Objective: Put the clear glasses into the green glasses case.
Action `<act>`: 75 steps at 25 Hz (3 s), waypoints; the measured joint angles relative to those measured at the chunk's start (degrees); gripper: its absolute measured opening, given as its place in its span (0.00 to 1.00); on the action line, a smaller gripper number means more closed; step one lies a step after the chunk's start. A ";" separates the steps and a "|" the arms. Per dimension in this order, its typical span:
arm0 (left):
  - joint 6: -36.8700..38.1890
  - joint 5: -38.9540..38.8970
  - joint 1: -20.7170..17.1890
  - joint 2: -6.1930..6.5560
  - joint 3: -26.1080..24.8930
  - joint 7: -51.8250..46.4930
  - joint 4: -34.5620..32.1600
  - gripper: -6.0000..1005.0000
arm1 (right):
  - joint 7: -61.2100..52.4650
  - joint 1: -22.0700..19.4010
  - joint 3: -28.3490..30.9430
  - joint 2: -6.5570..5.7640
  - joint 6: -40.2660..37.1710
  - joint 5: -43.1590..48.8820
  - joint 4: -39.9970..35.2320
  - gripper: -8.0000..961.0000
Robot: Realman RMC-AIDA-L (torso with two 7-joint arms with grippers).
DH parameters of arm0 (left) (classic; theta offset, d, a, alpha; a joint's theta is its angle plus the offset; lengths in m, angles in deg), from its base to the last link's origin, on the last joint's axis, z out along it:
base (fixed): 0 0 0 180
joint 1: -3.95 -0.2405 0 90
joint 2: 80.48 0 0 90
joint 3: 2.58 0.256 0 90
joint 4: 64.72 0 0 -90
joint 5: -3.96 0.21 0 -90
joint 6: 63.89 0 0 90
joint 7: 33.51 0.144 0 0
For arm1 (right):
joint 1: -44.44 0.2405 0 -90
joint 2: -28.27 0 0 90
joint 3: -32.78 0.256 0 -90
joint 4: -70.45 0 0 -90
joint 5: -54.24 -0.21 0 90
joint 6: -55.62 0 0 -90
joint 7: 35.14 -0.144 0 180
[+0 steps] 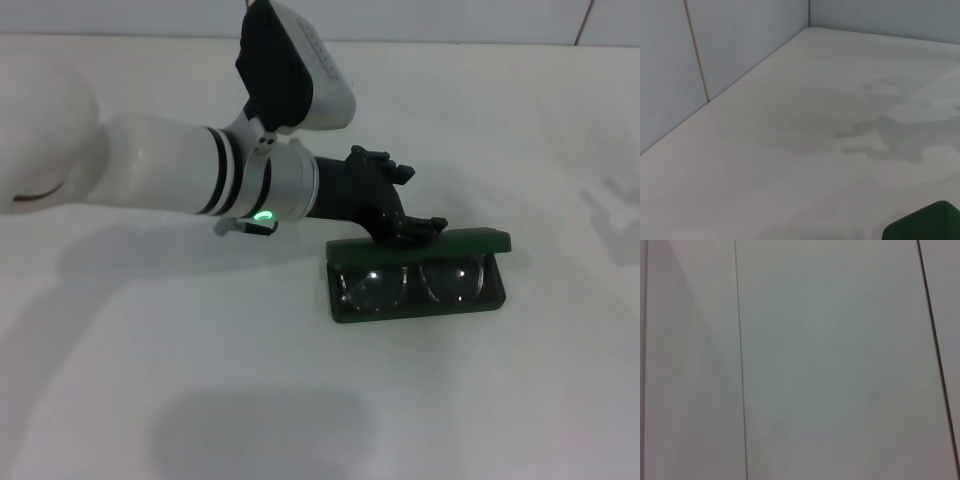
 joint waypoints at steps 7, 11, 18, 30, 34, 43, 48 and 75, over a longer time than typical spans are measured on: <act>-2.10 -2.34 -2.23 0.11 2.35 2.46 0.42 0.77 | 0.00 0.10 -0.02 0.00 0.02 0.17 0.00 0.37; -2.13 -2.46 -2.83 0.10 2.83 3.11 0.41 0.77 | -0.03 0.24 -0.02 0.00 0.02 0.54 0.00 0.37; -1.53 -10.76 -6.91 0.40 1.99 7.67 -4.66 0.76 | -0.13 0.27 -0.01 -0.04 -0.27 0.60 0.00 0.38; 25.55 -44.60 -15.06 0.60 -12.34 33.26 -0.82 0.76 | -0.82 0.81 -1.54 -0.45 -0.86 0.80 -0.76 0.38; 40.33 -46.19 -14.44 0.83 -21.07 41.25 13.08 0.76 | -4.92 1.92 -7.66 -0.75 -0.95 0.90 -3.22 0.38; 44.27 -45.39 -19.73 0.62 -23.80 59.68 26.76 0.76 | -18.70 9.77 -30.24 -1.07 -1.31 5.36 -11.72 0.38; 44.32 -44.44 -20.89 0.82 -24.00 60.60 28.04 0.76 | -21.11 12.06 -31.71 0.62 -0.56 9.51 -11.60 0.38; 45.32 -38.73 -21.34 1.42 -24.03 62.66 27.75 0.76 | -7.88 7.71 -32.31 1.17 -2.53 7.29 -7.29 0.91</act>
